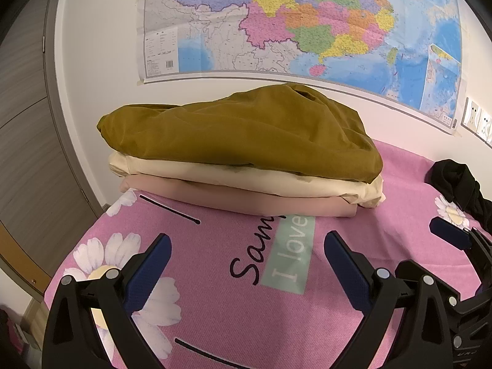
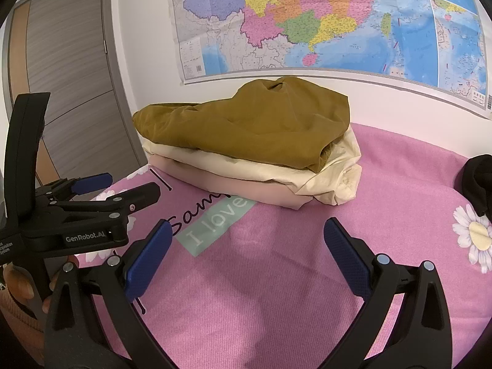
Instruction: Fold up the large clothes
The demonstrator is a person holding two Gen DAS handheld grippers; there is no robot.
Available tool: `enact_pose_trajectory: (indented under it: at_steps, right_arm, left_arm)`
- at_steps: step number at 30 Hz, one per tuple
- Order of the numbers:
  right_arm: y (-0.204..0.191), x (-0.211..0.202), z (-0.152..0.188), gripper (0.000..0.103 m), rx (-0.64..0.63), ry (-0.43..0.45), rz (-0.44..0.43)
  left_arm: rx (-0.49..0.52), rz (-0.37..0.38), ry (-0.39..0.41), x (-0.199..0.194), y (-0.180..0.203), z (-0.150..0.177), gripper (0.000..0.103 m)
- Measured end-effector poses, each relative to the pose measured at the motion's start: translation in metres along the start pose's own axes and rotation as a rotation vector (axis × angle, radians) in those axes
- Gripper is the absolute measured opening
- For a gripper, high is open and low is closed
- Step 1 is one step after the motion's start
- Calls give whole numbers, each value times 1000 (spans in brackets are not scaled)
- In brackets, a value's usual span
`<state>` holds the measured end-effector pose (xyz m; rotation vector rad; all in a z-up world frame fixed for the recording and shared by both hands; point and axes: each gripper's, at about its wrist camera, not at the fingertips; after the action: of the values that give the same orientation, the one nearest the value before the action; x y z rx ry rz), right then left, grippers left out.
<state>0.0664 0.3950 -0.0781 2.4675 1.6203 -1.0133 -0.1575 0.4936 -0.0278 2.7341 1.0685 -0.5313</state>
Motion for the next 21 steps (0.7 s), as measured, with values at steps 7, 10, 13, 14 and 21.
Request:
enact_pose_trajectory:
  at_steps: [7, 10, 13, 14, 21]
  right_arm:
    - [0, 0, 0, 97, 2, 3, 0]
    - [0, 0, 0, 97, 0, 5, 2]
    - [0, 0, 0, 97, -1, 6, 4]
    - [0, 0, 0, 97, -1, 7, 3]
    - [0, 0, -1, 97, -1, 8, 3]
  left_arm:
    - [0, -1, 1, -1, 0, 0, 96]
    - [0, 1, 2, -1, 0, 0, 96]
    - [0, 3, 2, 0, 1, 0, 96]
    - [-1, 2, 3, 0, 0, 0, 96]
    - [-1, 2, 2, 0, 1, 0, 96]
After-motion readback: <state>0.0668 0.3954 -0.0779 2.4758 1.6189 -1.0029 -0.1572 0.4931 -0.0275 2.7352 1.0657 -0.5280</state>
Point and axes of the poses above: each gripper's, at about its wrist camera, not at the fingertips, and x roughly the way its jaws point, y to its right, z to its underside, and after that the axes turned 14 degrees about y, right-handed
